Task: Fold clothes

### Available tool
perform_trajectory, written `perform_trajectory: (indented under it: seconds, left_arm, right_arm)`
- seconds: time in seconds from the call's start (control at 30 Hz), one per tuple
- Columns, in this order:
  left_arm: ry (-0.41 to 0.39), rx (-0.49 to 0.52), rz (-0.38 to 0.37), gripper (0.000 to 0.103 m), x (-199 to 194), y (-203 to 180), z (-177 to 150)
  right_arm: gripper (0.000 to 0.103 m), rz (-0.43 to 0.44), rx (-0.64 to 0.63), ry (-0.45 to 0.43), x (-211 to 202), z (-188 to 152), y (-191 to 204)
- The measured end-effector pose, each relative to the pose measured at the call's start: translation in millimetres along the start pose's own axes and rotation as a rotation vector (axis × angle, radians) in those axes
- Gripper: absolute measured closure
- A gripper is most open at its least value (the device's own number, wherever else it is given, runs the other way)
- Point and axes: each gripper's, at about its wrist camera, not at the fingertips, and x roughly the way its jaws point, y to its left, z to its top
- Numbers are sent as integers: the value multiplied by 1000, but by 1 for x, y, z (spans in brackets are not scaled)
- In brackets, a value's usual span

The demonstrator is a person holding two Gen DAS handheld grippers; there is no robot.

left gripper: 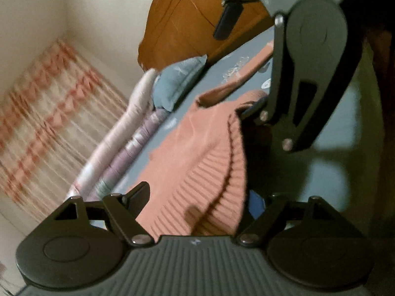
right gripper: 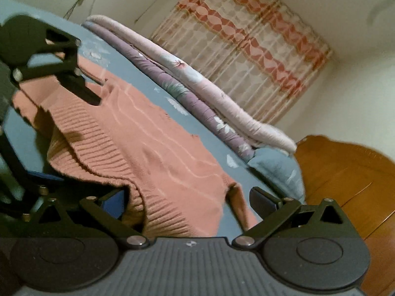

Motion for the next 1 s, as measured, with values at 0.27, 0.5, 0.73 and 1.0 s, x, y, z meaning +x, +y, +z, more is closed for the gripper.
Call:
perform_trajectory:
  seconds: [0.27, 0.5, 0.73, 1.0]
  left_arm:
    - [-25, -118, -25, 20, -3, 31, 12]
    - [-22, -217, -59, 19, -14, 50, 10]
    - [6, -104, -29, 17, -14, 23, -1]
    - [84, 89, 154, 17, 14, 1, -20]
  right_arm:
    - [0, 71, -34, 41, 5, -17, 21]
    - [0, -203, -41, 5, 23, -10, 31]
    - [0, -263, 31, 40, 3, -10, 2]
    - [0, -294, 72, 49, -1, -11, -25]
